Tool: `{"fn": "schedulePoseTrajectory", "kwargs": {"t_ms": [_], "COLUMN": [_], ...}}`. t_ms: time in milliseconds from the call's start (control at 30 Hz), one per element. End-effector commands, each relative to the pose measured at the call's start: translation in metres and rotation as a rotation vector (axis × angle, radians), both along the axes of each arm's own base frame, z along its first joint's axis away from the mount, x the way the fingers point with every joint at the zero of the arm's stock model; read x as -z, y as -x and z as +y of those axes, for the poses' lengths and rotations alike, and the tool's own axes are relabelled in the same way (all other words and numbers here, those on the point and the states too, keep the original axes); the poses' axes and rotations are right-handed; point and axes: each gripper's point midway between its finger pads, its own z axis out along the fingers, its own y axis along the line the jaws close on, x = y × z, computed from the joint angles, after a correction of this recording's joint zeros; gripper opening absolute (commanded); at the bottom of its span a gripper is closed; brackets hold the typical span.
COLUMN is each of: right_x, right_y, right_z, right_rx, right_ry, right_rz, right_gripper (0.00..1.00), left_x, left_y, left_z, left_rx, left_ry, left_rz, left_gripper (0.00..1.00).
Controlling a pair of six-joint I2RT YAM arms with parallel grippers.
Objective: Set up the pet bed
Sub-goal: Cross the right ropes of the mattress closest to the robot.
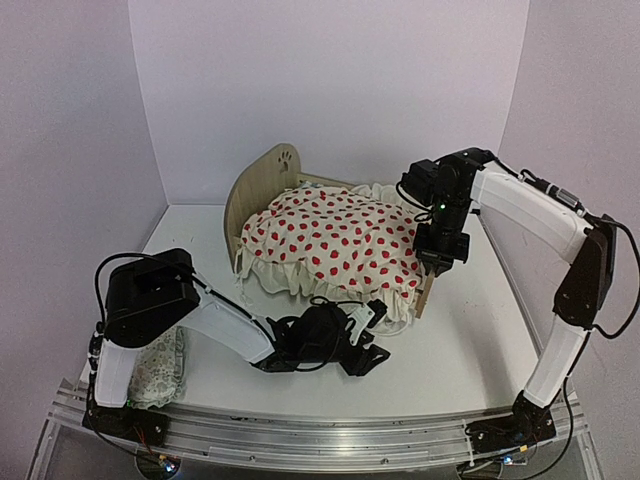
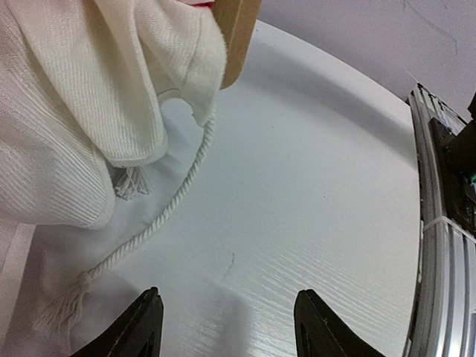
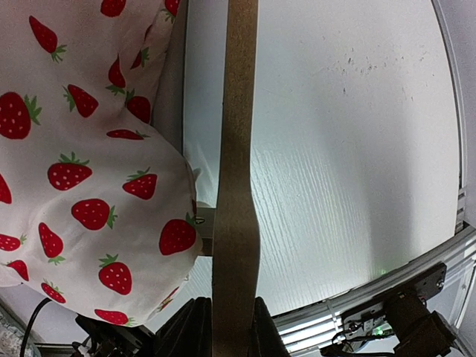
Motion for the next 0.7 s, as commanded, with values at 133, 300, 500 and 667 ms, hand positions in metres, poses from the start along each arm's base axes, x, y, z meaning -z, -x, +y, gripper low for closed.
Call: {"fn": "schedulePoseTrajectory", "kwargs": {"t_ms": [133, 300, 500, 667], "right_x": [-0.039, -0.034, -0.030, -0.025], "right_y": [-0.059, -0.058, -0.058, -0.058], "right_z": [0.075, 0.074, 0.075, 0.076], "right_rx": [-0.205, -0.204, -0.204, -0.201], "right_ry": [-0.236, -0.226, -0.224, -0.224], "right_rz": [-0.312, -0.301, -0.299, -0.296], "right_gripper": [0.00, 0.00, 0.00, 0.00], "left_x": [-0.024, -0.013, 0.003, 0.015], "left_y": [-0.025, -0.037, -0.055, -0.066], "left_z": [-0.029, -0.037, -0.039, -0.043], "left_rx": [-0.022, -0.036, -0.068, -0.089], "left_ry": [0.092, 0.068, 0.053, 0.043], "left_rz": [-0.215, -0.221, -0.178, -0.142], "left_gripper": [0.63, 0.76, 0.77, 0.76]}}
